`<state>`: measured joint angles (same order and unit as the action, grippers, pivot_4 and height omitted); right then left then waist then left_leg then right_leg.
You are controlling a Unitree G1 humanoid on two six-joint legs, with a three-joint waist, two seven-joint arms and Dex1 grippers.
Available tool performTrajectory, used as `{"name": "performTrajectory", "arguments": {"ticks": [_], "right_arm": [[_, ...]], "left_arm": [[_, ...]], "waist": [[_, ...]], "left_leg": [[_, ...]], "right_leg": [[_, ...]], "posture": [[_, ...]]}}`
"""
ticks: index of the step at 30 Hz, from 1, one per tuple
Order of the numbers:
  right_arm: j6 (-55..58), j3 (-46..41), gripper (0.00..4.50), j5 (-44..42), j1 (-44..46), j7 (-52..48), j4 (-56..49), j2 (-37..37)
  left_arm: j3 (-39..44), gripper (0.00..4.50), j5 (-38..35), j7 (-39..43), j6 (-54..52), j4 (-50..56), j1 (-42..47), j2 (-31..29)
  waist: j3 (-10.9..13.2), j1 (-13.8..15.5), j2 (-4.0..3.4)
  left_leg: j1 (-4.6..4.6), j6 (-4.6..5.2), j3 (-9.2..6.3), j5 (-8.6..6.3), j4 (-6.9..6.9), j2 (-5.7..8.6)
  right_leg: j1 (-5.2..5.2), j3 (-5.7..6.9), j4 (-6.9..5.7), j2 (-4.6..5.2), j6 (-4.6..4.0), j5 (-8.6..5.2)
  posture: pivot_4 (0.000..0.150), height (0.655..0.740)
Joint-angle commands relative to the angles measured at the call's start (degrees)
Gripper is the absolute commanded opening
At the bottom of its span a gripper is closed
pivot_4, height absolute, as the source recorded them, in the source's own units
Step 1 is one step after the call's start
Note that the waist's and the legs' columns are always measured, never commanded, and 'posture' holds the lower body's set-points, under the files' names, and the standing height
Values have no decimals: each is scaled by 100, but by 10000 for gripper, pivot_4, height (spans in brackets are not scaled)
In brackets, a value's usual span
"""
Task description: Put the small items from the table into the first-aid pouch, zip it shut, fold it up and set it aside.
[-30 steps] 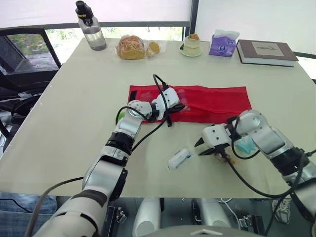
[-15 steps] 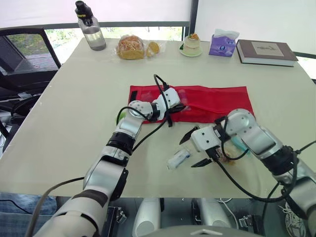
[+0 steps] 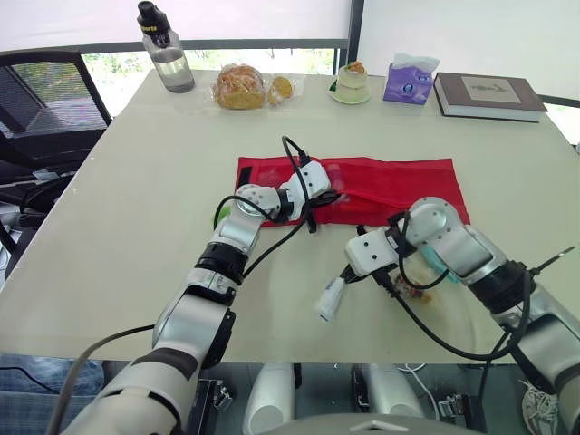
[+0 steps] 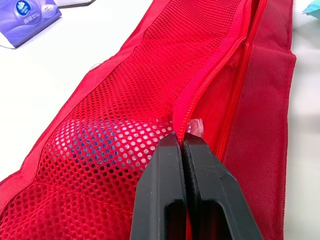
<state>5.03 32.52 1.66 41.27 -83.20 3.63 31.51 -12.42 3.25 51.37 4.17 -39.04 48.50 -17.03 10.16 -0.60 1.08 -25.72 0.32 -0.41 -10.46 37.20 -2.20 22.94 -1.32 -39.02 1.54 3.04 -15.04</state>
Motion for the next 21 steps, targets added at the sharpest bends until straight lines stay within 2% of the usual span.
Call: {"name": "performTrajectory", "arguments": {"ticks": [1,13,17,21], "right_arm": [[396,-448,319,-344,-183,124,-467,110],[2610,-1896,319,-637,-1140,1449,-1982,984],[3869,-1954,319,-126,-1060,2277,-2190,1251],[4824,-1931,319,211,-800,3165,-2085,1012]], "left_arm": [[31,0,-17,-32,63,112,92,15],[27,0,-50,-41,30,217,-9,80],[30,0,-71,-22,15,240,-29,92],[28,0,-89,-25,-1,212,3,158]], "waist": [[0,11,0],[0,30,0],[0,20,0],[0,1,0]], "left_leg": [[0,0,0,0,0,0],[-2,0,1,0,-1,2],[-1,0,1,0,-1,2],[-2,0,1,0,-3,1]], "right_leg": [[0,0,0,0,0,0],[0,0,4,4,0,0],[1,-1,2,4,0,0],[2,-2,2,3,-1,0]], "posture": [[1500,7400],[1500,7400],[1500,7400],[1500,7400]]}}
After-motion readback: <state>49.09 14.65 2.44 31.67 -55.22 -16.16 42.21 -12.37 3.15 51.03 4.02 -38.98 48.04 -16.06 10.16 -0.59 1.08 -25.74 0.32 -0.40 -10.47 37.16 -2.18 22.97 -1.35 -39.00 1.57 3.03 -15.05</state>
